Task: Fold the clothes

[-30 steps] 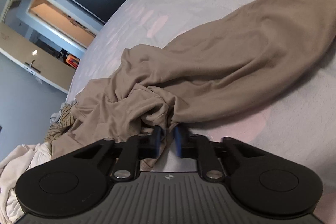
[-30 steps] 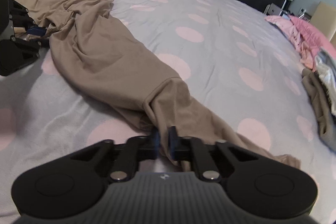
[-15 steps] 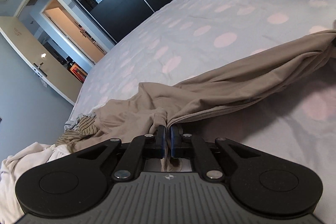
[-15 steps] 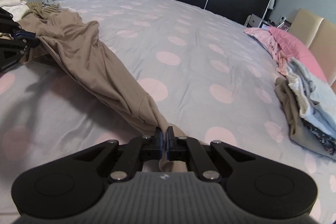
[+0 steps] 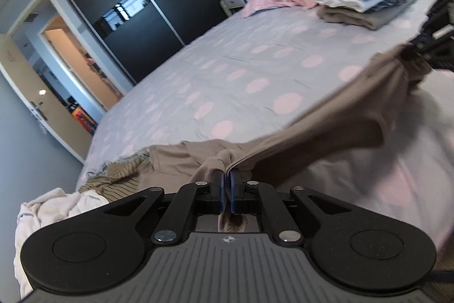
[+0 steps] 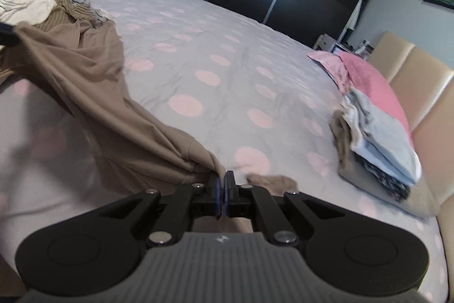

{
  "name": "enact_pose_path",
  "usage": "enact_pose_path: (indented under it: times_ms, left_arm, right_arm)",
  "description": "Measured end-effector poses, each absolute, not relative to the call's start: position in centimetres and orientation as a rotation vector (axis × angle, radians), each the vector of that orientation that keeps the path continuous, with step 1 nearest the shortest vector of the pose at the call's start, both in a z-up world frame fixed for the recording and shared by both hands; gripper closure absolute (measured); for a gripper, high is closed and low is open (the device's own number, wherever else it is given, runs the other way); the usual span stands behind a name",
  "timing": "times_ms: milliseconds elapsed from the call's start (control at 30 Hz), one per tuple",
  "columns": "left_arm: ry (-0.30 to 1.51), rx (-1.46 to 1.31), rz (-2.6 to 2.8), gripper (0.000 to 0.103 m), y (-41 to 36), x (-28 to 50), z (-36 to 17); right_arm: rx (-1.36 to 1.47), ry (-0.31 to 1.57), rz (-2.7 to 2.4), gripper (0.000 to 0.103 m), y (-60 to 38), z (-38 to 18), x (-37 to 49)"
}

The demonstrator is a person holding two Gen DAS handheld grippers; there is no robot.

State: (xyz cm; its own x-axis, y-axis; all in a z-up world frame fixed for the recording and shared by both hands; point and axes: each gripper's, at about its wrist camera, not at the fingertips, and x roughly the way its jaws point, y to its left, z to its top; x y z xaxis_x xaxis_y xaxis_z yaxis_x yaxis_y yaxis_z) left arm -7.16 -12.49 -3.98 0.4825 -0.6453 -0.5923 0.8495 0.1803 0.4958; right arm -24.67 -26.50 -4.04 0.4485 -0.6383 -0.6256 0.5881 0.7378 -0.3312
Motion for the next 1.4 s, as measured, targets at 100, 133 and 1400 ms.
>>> enact_pose_path:
  times_ms: [100,133,1400]
  left_arm:
    - [0.279,0.932,-1.085,0.1,-12.3,-7.4,-4.6]
    - [0.281,0.945,-1.08,0.1,-12.5,-7.4,-5.0]
    - [0.325,1.085,-1.094,0.07,-14.9,-4.8,-12.0]
  right_arm:
    - [-0.035,0.824,-0.76,0.1,-26.7,-4.3,-25.3]
    - [-0.023,0.833,-0.756,0.1,-26.8,-4.5,-25.3]
    - [-0.243,0.784,-0.553,0.063,-26.8,-10.0,-21.1]
